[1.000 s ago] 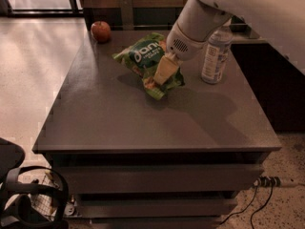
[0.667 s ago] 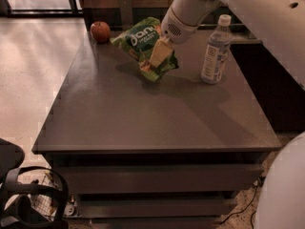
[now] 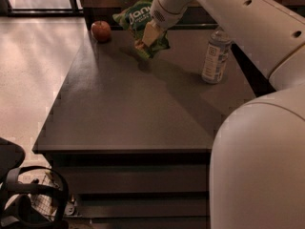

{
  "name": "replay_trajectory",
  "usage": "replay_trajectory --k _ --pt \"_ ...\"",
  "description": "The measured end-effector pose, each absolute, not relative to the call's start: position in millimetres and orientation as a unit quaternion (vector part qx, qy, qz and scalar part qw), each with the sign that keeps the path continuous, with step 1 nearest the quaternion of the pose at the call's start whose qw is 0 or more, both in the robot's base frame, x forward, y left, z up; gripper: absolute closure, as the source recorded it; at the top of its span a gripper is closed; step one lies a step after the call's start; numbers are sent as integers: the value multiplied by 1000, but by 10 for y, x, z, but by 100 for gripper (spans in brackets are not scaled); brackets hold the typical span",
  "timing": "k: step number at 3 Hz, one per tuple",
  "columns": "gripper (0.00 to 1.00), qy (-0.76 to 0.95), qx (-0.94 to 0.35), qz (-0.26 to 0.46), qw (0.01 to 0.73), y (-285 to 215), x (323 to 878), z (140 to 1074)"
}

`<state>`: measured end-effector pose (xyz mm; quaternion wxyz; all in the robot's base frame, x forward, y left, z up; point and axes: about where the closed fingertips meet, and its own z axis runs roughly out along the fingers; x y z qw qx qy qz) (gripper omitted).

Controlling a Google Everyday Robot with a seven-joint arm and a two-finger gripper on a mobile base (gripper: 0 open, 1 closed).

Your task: Move green rice chip bag near apple

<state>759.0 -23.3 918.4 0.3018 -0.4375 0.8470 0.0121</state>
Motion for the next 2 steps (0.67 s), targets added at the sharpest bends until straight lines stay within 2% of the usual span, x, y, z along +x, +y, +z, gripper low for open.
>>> replay_trajectory --k 2 --pt "100 871 -379 -46 308 -173 8218 8959"
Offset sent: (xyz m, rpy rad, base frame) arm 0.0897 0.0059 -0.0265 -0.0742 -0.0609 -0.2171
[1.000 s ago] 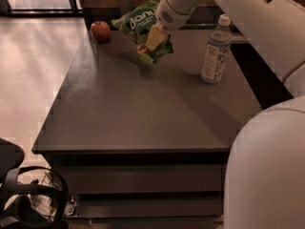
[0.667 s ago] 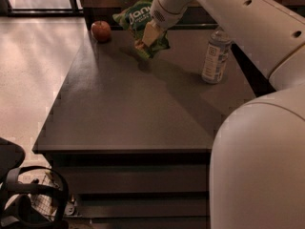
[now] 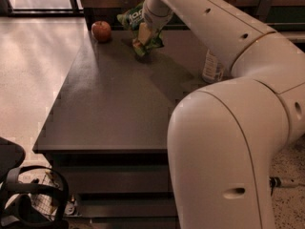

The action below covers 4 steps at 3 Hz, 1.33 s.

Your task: Move green rice chip bag near apple

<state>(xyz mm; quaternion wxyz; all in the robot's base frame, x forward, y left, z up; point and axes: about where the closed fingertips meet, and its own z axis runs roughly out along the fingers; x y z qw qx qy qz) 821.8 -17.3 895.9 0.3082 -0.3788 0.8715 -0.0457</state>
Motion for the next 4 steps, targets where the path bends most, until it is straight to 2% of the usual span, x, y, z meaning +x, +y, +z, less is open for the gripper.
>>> replay_trajectory --k 1,2,4 --pt "100 875 -369 -62 307 -152 8385 8938" --pt "84 875 -369 -63 306 -150 8404 8917" --pt "23 876 -371 -62 300 -126 8412 8829"
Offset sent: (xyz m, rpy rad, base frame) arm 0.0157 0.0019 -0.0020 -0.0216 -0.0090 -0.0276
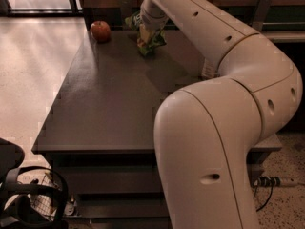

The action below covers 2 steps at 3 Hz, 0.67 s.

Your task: Move green rice chip bag near apple

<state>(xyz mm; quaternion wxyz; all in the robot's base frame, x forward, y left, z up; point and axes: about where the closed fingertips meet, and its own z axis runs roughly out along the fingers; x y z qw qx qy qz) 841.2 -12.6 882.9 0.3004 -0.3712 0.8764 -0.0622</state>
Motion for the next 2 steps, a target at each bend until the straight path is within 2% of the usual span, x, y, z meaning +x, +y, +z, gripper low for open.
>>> replay_trajectory --k 1,2 --pt "2 877 -372 -62 298 -118 8415 8799" --pt "0 877 -372 -62 297 -114 8416 8784"
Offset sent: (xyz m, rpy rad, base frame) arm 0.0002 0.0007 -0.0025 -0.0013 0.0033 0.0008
